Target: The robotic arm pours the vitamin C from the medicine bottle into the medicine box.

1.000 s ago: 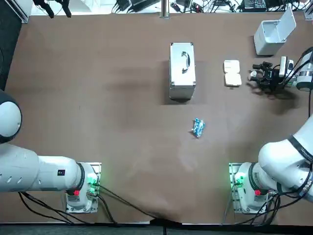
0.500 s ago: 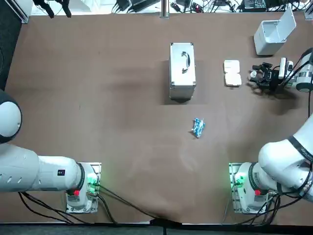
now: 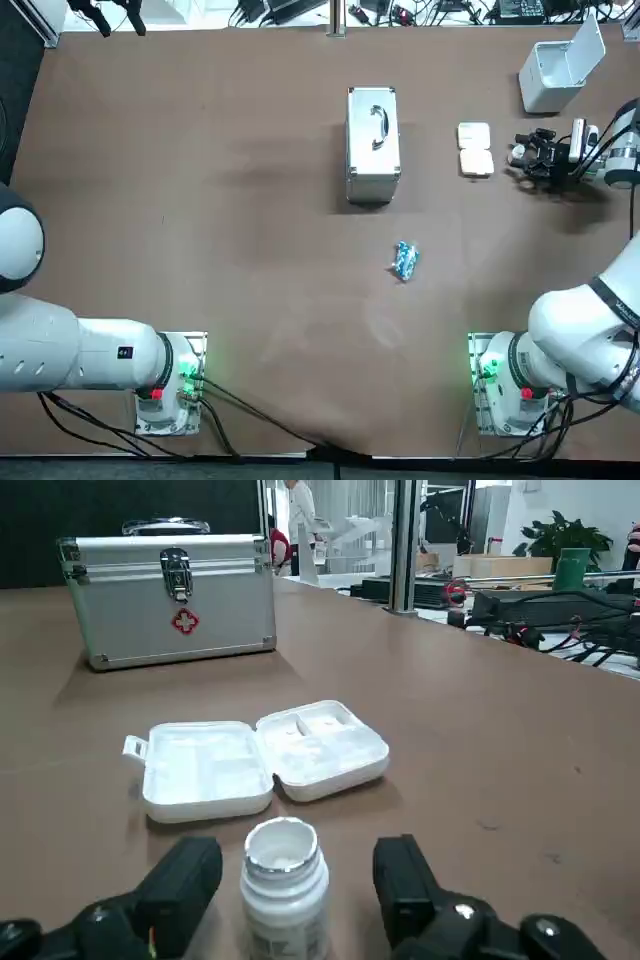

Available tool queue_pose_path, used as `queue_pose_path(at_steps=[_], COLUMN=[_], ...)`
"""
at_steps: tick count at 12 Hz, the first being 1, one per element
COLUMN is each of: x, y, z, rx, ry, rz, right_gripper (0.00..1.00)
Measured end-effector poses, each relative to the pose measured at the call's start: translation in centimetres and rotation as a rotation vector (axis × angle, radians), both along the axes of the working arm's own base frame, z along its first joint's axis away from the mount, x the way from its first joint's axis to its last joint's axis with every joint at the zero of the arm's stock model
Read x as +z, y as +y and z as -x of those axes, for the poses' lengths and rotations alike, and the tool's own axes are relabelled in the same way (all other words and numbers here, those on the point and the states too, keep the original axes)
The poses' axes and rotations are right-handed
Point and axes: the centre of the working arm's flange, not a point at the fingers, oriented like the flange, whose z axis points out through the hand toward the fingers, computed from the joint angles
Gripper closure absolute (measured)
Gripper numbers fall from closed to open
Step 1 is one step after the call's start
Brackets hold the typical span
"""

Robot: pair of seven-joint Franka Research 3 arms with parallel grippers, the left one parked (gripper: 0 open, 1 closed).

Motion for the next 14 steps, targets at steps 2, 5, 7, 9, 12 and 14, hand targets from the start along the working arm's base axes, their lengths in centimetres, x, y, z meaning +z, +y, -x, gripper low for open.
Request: queue_pose_path(at_steps=[2,5,7,9,12,14], x=[0.06,0.08,0.06,0.05,-0.08,-0.63], y=[-0.08,-0.34,-0.43,-0.43,-0.4,-0.27], z=[-0.06,0.04,0.1,0.11,0.17,0.38], rx=[-0.001,-0.006,-0.008,-0.008,-0.008,-0.008], ry=[-0.001,-0.002,-0.001,-0.001,0.001,0.01], rz=[0.001,0.001,0.0,0.0,-0.002,-0.007], right_gripper=[0.07,0.13,0.18,0.22,0.27,0.32])
